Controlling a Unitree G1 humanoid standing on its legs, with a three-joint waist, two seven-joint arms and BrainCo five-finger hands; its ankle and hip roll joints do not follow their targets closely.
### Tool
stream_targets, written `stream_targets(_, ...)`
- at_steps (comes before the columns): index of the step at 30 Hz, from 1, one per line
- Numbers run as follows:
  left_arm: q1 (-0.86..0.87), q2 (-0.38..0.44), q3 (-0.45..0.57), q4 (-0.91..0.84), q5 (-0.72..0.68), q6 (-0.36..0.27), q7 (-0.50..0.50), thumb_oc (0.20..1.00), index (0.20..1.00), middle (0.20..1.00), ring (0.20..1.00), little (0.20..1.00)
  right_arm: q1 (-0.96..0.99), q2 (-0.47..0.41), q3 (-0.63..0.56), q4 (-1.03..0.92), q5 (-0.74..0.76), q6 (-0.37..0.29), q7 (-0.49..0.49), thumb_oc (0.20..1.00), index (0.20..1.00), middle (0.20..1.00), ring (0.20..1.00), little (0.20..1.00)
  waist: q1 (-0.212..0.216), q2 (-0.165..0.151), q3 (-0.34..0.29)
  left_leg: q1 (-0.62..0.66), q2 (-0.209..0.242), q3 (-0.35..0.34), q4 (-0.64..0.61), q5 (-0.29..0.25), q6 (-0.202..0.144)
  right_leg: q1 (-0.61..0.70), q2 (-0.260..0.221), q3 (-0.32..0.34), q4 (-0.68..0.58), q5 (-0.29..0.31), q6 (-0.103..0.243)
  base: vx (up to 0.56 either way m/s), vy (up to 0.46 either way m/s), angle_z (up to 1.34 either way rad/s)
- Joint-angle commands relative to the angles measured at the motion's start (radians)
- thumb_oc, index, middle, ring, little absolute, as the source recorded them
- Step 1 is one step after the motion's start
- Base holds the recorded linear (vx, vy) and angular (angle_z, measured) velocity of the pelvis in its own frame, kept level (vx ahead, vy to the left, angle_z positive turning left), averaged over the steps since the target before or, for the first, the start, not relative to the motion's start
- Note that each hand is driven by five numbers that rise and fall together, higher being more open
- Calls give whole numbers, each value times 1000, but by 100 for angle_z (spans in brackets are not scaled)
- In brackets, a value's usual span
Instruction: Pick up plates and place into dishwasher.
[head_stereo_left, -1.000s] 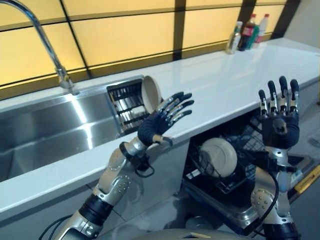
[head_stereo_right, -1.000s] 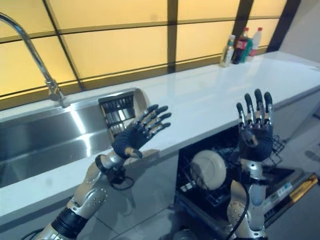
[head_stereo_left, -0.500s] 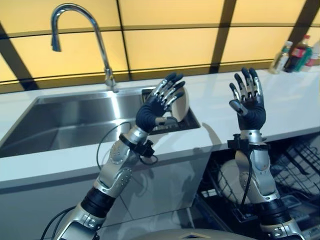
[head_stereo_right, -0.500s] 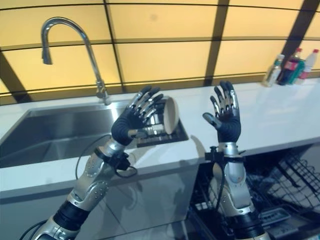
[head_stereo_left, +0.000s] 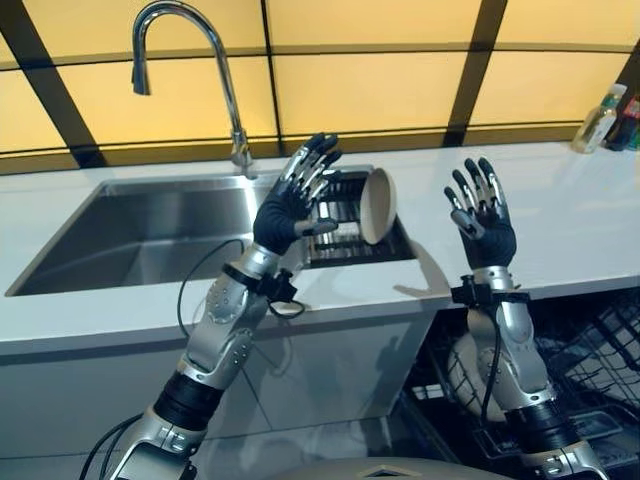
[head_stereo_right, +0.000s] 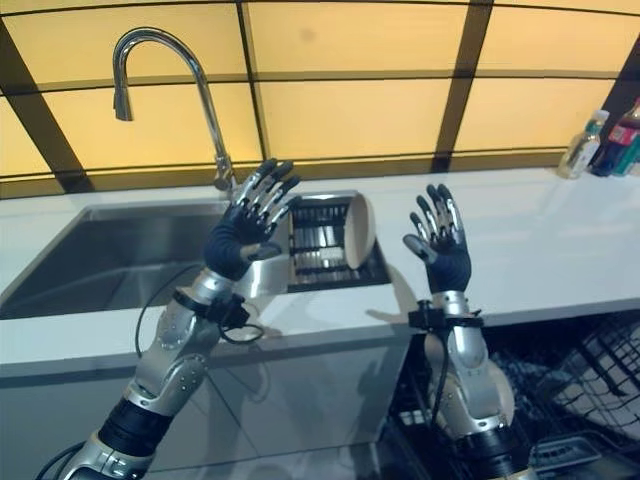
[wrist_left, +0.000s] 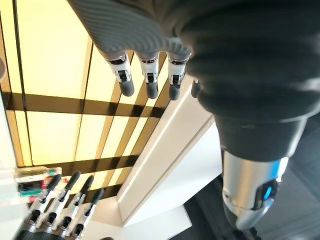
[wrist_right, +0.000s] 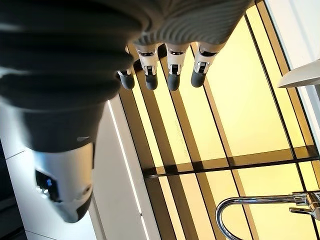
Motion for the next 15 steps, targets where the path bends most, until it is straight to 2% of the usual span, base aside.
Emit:
stream_targets(1,-95,1,3,-2,63,-18,31,1000,1000,1000,1000,1000,-41,1,-8,-35,-23,-61,-7,1000,1000,1000,1000,1000,-28,29,51,14,-31,-53,-23,-65,81,-113,53,77,254,65,9,19,66,-3)
stream_targets(3,-116,-4,-2,16,71,-8,41,1000,1000,1000,1000,1000,-34,2,-21,-24,-24,-62,7,1000,1000,1000,1000,1000,-42,22,58,14,-41,-58,-8,-70,76,-114,62,96,203,68,4,75,14,9)
stream_targets(5,-128,-9,-2,22,79,0,48,1000,1000,1000,1000,1000,-27,1,-36,-17,-23,-60,24,1000,1000,1000,1000,1000,-51,12,59,14,-46,-66,4,-81,62,-101,63,102,85,60,4,134,-69,19)
stream_targets(6,-127,-6,7,25,76,-2,44,1000,1000,1000,1000,1000,-29,0,-43,-13,-20,-54,30,1000,1000,1000,1000,1000,-53,5,60,17,-48,-62,11,-93,55,-106,59,100,46,79,11,171,-124,14)
stream_targets(7,-114,3,26,28,61,-8,35,1000,1000,1000,1000,1000,-34,-5,-54,-9,-5,-41,43,1000,1000,1000,1000,1000,-60,-5,66,28,-47,-51,16,-114,52,-139,60,120,42,136,25,159,-118,12)
stream_targets(8,-99,1,46,24,51,-5,22,1000,1000,1000,1000,1000,-36,-8,-72,-6,13,-28,65,1000,1000,1000,1000,1000,-59,-2,71,27,-29,-41,22,-115,47,-141,68,121,37,97,25,164,-126,4)
stream_targets(11,-68,-9,62,21,39,-10,18,1000,1000,1000,1000,1000,-33,-14,-85,-6,14,4,82,1000,1000,1000,1000,1000,-58,-3,69,11,-16,-44,43,-113,38,-114,92,138,6,51,22,171,-95,0)
stream_targets(15,-33,1,65,-16,20,-4,6,1000,1000,1000,1000,1000,-2,-36,-96,-37,22,5,80,1000,1000,1000,1000,1000,-49,-8,78,-23,0,-55,60,-108,34,-110,104,135,-2,16,11,115,-77,-4)
